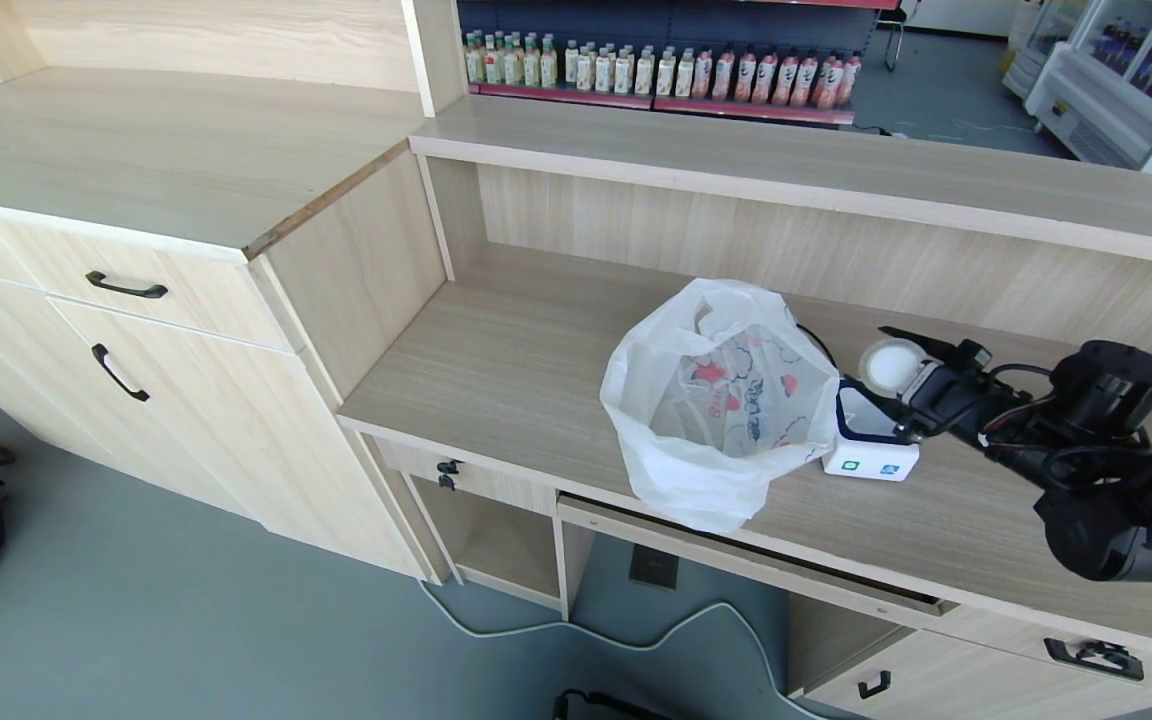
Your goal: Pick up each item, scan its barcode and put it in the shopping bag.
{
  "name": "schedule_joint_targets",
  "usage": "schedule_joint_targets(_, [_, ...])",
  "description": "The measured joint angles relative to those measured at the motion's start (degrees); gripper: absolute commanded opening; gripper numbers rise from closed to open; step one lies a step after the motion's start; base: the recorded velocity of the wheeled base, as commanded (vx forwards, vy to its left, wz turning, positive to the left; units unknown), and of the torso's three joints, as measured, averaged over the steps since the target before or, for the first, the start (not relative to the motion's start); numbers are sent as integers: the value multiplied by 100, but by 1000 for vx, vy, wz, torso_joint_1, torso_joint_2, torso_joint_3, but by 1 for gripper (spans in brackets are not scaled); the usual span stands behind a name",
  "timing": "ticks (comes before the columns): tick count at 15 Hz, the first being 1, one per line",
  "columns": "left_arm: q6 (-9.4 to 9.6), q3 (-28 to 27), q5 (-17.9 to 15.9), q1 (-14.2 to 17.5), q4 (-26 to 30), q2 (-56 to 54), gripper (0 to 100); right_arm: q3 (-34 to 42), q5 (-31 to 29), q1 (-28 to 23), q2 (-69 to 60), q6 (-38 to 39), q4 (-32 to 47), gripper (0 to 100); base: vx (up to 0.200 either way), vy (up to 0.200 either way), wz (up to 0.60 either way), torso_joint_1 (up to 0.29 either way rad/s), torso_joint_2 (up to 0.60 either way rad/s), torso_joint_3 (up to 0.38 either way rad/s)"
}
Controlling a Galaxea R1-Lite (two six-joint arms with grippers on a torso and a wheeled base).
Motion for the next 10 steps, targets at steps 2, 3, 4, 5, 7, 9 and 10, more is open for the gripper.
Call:
schedule_joint_targets(2, [0,0,0,0,-2,0,100,-23,0,35,100,0,-73,0,0,0,0,0,0,0])
schedule_joint_targets(3, [0,0,0,0,0,0,100,-33,0,56,162,7,-163,0,0,0,0,0,0,0])
schedule_joint_targets(4, [1,0,0,0,0,0,100,-48,0,85,212,9,-216,0,0,0,0,0,0,0])
schedule_joint_targets(5, [1,0,-2,0,0,0,100,-83,0,105,254,13,-216,0,0,0,0,0,0,0])
schedule_joint_targets(7, [1,0,0,0,2,0,100,-196,4,133,325,132,-222,0,0,0,0,0,0,0])
schedule_joint_targets(9, [1,0,0,0,2,0,100,-321,4,146,394,196,-224,0,0,0,0,0,0,0])
schedule_joint_targets(10, [1,0,0,0,2,0,100,-373,4,152,427,196,-229,0,0,0,0,0,0,0])
